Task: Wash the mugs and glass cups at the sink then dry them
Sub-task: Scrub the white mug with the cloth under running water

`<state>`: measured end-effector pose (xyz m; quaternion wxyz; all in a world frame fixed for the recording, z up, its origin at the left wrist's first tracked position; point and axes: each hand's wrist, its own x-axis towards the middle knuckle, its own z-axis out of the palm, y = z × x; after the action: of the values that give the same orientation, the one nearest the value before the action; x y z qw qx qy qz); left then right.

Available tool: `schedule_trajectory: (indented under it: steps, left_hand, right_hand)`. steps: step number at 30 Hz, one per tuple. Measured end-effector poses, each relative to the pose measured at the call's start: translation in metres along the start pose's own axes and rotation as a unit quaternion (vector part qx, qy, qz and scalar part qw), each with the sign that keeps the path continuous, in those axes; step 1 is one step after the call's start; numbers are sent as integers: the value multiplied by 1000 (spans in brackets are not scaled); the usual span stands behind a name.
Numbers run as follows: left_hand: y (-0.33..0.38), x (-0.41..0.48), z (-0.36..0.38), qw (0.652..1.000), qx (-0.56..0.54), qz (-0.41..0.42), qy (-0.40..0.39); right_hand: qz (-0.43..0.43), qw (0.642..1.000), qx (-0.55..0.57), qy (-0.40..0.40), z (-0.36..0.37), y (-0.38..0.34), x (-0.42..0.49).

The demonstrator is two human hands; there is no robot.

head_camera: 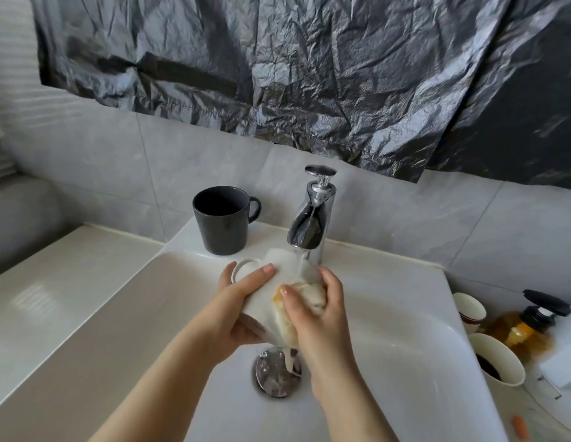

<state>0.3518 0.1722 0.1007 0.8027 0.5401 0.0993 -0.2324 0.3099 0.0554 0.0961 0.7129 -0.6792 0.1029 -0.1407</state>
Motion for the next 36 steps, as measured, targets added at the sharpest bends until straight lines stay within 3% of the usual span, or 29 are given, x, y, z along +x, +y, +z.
schedule_trajectory:
  steps: [3, 7, 9, 10, 13, 14, 15, 19, 20, 22, 24, 26, 29, 30, 32, 34, 36]
  left_hand:
    - [-3, 0, -1, 998, -31, -41, -34]
    - [-13, 1, -5, 999, -7, -34, -38]
    - [-18, -1, 1, 999, -8, -30, -36]
    - [-20, -2, 4, 999, -11, -30, -33]
    - [-22, -2, 4, 1000, -7, -16, -25]
    - [-20, -1, 2, 999, -11, -18, -31]
    - [-19, 0, 1, 999, -18, -27, -41]
    - [-21, -3, 7, 998, -27, -51, -40]
    - [-21, -5, 9, 999, -7, -41, -32]
    - [-23, -7, 13, 999, 30, -12, -25]
    - [-25, -7, 12, 998, 50, -4, -40]
    - [-24, -9, 9, 995, 75, -11, -64]
    - [-22, -9, 9, 993, 45, -58, -95]
    - [-22, -9, 10, 993, 19, -72, -95]
    - [-21, -7, 9, 992, -1, -72, -99]
    - [-17, -8, 7, 991, 5, -61, -116]
    - [-12, -9, 3, 990, 20, -64, -121]
  right_hand:
    - [14, 998, 28, -49, 1, 3, -9]
    - [-3, 992, 8, 129, -13, 9, -6]
    - [4, 986, -2, 166, -16, 10, -5]
    - [15, 990, 11, 139, -16, 10, -6]
    - [55, 995, 75, -41, -13, 10, -12]
    - [62, 994, 62, -59, -12, 8, -13]
    - [51, 997, 44, -48, -12, 11, -13]
    - [-5, 984, 8, 176, -18, 13, -4]
    - [-8, 984, 11, 178, -19, 14, -4]
    - [8, 995, 37, 89, -18, 16, -6]
    - [21, 1000, -5, 7, -12, 14, -10]
    - [2, 999, -27, 28, -11, 12, -11]
    - [-23, 990, -9, 140, -16, 9, -5]
    - [1, 990, 24, 136, -18, 9, -4]
    - [60, 990, 117, 52, -19, 10, -6]
    - [64, 992, 111, -9, -18, 8, -8]
    - [44, 995, 78, 38, -17, 8, -7]
